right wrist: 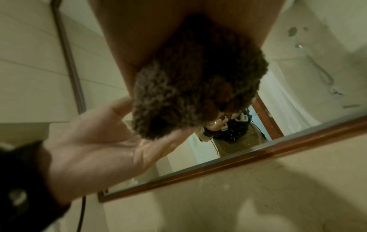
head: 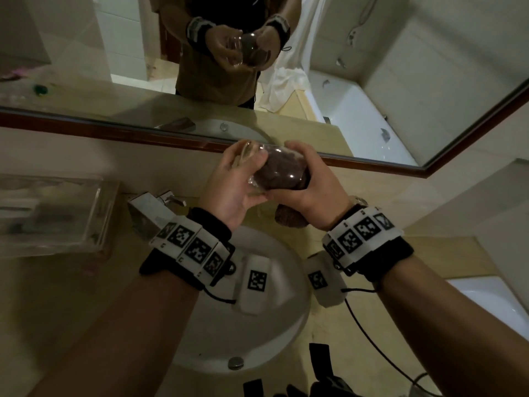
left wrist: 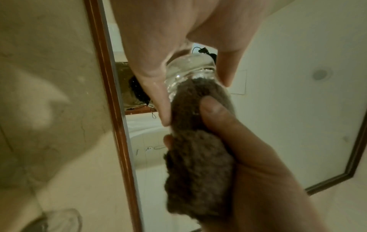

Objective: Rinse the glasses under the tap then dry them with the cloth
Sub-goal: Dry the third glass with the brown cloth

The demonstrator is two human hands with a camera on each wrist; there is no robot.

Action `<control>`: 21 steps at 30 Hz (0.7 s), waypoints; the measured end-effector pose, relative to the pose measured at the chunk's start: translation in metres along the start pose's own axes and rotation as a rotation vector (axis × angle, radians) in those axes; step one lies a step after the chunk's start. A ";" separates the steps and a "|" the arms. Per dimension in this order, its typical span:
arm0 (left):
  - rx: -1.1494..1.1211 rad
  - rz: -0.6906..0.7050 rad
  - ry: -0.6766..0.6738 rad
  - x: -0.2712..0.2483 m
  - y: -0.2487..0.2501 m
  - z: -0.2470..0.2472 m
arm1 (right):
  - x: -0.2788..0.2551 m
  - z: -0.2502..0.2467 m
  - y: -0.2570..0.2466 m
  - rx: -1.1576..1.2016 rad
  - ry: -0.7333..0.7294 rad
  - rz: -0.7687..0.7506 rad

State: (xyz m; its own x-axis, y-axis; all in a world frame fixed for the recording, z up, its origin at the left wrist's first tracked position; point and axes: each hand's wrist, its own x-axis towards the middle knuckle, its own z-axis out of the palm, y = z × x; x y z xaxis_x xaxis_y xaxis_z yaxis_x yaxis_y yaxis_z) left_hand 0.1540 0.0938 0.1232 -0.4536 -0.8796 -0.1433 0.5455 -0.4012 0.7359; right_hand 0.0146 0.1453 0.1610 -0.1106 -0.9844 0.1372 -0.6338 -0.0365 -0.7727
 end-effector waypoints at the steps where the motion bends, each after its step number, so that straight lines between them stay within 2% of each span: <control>1: -0.025 -0.007 0.001 -0.001 0.000 0.002 | -0.001 0.001 -0.003 -0.042 0.018 -0.021; 4: -0.093 -0.064 -0.022 -0.004 0.004 0.009 | -0.006 0.003 -0.011 -0.204 0.040 -0.107; 7: -0.071 -0.031 -0.004 -0.006 0.005 0.011 | -0.009 0.004 -0.011 -0.256 0.042 -0.123; 9: -0.035 0.006 0.019 -0.007 0.005 0.012 | -0.008 0.005 -0.009 -0.200 0.034 -0.086; 14: 0.001 0.033 0.029 -0.009 0.004 0.010 | -0.002 0.004 -0.007 0.168 0.000 0.085; 16: -0.001 0.014 0.010 -0.011 0.004 0.008 | -0.002 0.001 -0.009 0.198 -0.018 0.100; 18: -0.021 -0.009 -0.005 -0.013 0.003 0.007 | -0.007 0.001 -0.012 0.115 0.002 0.055; 21: -0.047 -0.035 -0.018 -0.015 0.003 0.009 | -0.016 0.004 -0.015 -0.158 0.014 -0.057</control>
State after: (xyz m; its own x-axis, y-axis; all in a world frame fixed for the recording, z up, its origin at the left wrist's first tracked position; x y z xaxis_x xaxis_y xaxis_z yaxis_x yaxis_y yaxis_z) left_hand 0.1559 0.1079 0.1335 -0.4856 -0.8602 -0.1557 0.5612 -0.4433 0.6990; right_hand 0.0289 0.1611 0.1684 -0.0803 -0.9790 0.1874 -0.7519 -0.0639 -0.6561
